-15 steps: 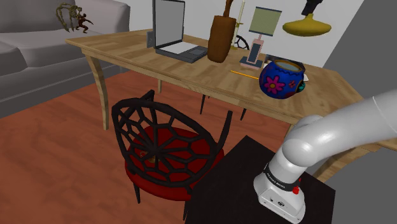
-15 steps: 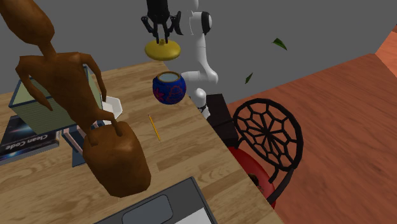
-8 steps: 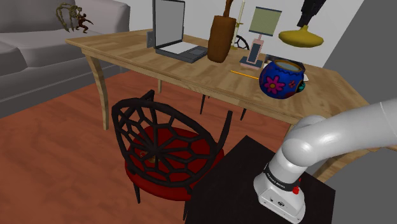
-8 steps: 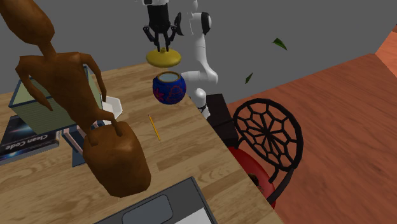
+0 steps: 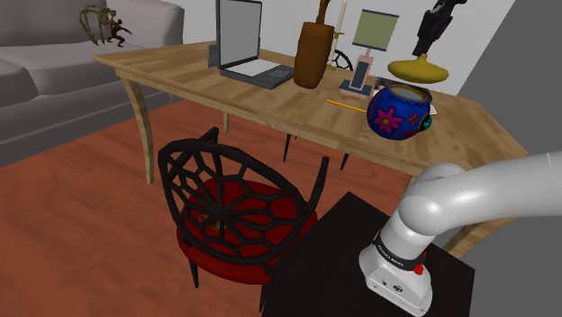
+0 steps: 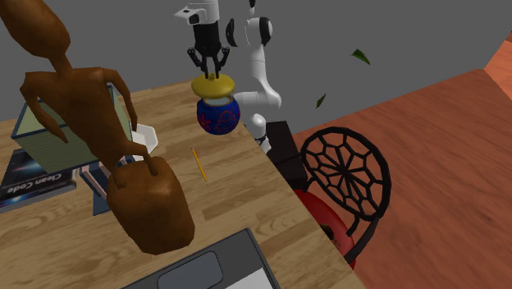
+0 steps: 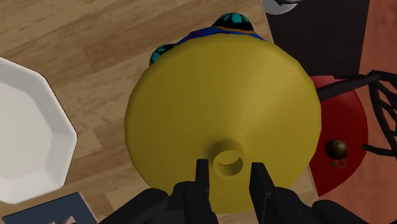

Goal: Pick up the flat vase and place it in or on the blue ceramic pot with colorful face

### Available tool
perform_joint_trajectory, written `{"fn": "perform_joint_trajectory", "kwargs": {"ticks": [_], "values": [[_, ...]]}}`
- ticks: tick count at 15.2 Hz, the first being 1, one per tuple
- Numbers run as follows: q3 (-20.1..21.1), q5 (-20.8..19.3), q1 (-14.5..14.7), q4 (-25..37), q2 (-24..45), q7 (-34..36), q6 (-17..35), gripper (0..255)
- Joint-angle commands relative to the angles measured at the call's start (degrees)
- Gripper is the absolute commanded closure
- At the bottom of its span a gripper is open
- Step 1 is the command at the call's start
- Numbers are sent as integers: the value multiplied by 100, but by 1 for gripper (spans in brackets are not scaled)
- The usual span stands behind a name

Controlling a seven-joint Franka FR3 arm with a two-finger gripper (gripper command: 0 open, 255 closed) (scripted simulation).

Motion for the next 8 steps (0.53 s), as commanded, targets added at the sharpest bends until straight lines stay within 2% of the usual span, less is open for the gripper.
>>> {"fn": "perform_joint_trajectory", "kwargs": {"ticks": [1,4,8], "values": [[-1,-17,-17,-231,-115,18,121,255],[-11,-51,-49,-661,-314,51,352,255],[-11,-51,-48,-661,-314,51,352,255]]}}
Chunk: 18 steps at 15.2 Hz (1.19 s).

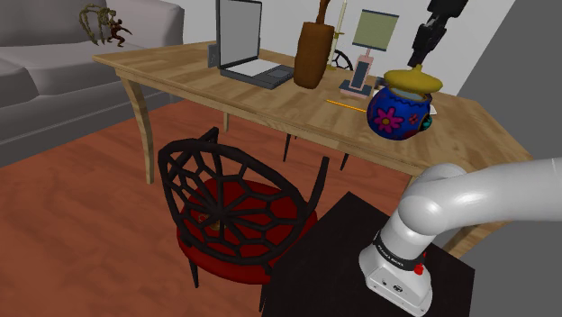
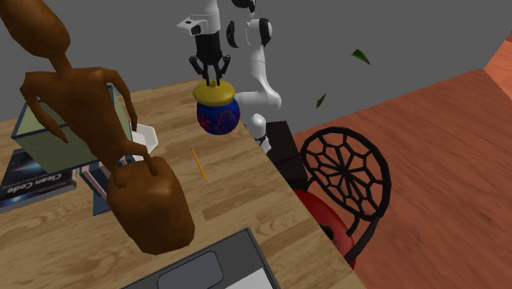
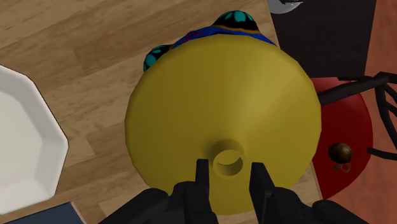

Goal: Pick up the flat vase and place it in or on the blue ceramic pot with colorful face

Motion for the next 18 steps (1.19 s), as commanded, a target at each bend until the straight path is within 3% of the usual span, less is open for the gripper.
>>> {"fn": "perform_joint_trajectory", "kwargs": {"ticks": [1,4,5,10,14,18], "values": [[-1,-2,-1,-13,-8,0,8,255],[-1,-2,-1,-13,-8,0,8,255],[-1,-2,-1,-13,-8,0,8,0],[-1,-2,-1,-14,-8,0,8,0],[15,74,72,1161,511,-105,-650,0],[15,74,72,1161,511,-106,-649,0]]}}
